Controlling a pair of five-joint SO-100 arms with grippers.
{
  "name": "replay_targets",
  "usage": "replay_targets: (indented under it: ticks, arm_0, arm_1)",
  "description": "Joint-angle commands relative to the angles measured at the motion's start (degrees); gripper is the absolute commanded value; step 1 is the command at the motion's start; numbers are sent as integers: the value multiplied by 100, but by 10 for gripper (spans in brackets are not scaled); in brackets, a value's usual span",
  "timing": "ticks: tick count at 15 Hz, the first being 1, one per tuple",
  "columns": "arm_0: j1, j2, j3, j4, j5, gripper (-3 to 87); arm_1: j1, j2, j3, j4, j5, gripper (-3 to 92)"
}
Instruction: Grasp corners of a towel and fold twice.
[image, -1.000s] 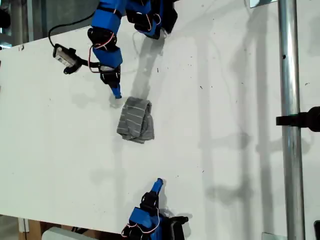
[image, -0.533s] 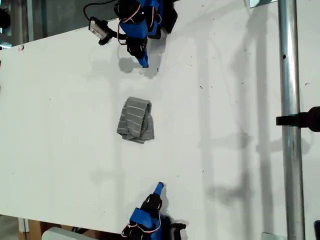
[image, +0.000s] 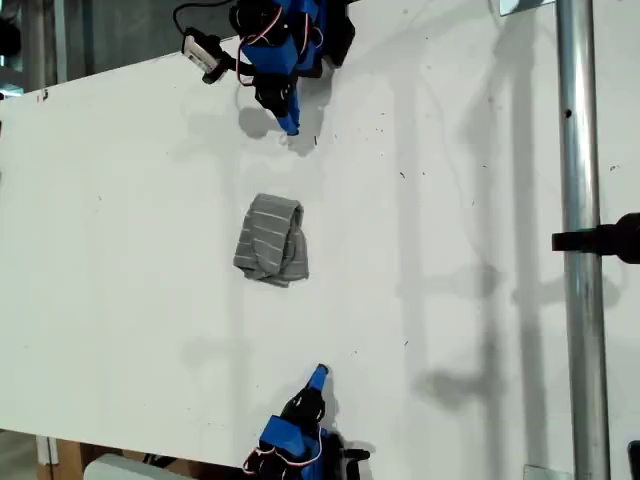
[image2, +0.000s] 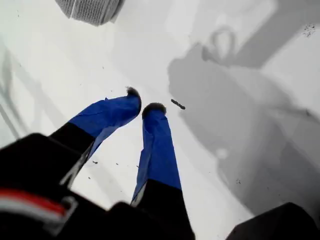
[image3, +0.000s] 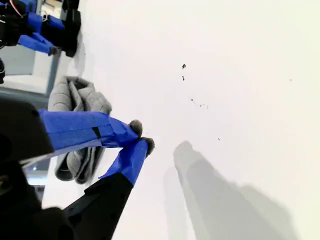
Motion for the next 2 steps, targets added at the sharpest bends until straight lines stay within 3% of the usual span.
replay_targets:
  ticks: [1, 2]
  arm_0:
    - [9, 26, 26, 18, 35, -2]
    - [9, 26, 26, 18, 35, -2]
  arm_1:
    - [-35, -26, -35, 44, 44, 66]
    - [-35, -26, -35, 44, 44, 66]
